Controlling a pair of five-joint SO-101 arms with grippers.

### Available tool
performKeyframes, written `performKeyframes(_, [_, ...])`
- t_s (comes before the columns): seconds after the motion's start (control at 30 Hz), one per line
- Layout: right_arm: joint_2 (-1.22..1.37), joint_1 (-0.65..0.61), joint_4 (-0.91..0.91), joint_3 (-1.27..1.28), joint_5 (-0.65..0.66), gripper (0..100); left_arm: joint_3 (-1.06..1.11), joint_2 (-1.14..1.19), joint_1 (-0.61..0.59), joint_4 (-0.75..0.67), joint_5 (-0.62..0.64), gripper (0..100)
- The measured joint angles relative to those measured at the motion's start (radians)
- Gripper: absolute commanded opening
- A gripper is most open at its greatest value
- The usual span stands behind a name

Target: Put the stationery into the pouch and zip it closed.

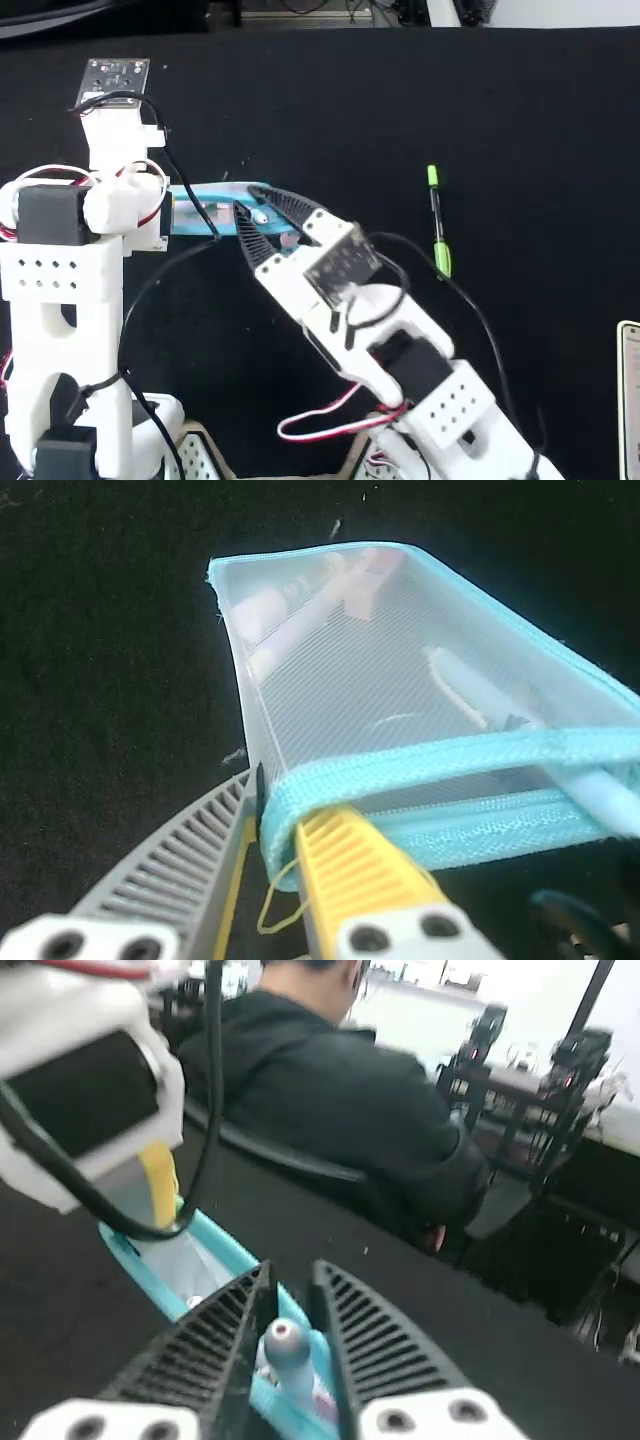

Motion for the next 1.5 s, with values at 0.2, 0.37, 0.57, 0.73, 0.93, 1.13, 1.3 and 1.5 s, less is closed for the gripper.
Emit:
performKeyframes(0.2, [0.117,0.0,0.0,-0.034,0.0,1.1,0.0,0.0,0.0,0.0,0.0,3])
performKeyframes(0.37, [0.123,-0.038,0.032,-0.091,0.0,1.1,0.0,0.0,0.0,0.0,0.0,3])
performKeyframes(0.57, [0.132,-0.141,0.141,-0.155,0.003,1.6,0.0,0.0,0.0,0.0,-0.003,3])
performKeyframes(0.73, [0.132,-0.123,0.15,-0.157,0.002,7.8,0.0,0.0,0.0,0.0,-0.003,3])
performKeyframes(0.93, [0.133,-0.043,0.292,-0.276,0.0,11.3,0.0,0.0,0.0,0.0,-0.002,3])
performKeyframes(1.13, [0.132,-0.032,0.46,-0.419,0.002,11.3,0.0,0.0,0.0,0.0,0.0,3])
performKeyframes(1.3, [0.132,0.101,0.546,-0.476,0.0,11.3,0.0,0.0,0.0,0.0,0.0,3])
performKeyframes(1.5, [0.216,0.422,0.74,-0.503,-0.181,11.7,0.0,0.0,-0.002,0.0,0.0,3])
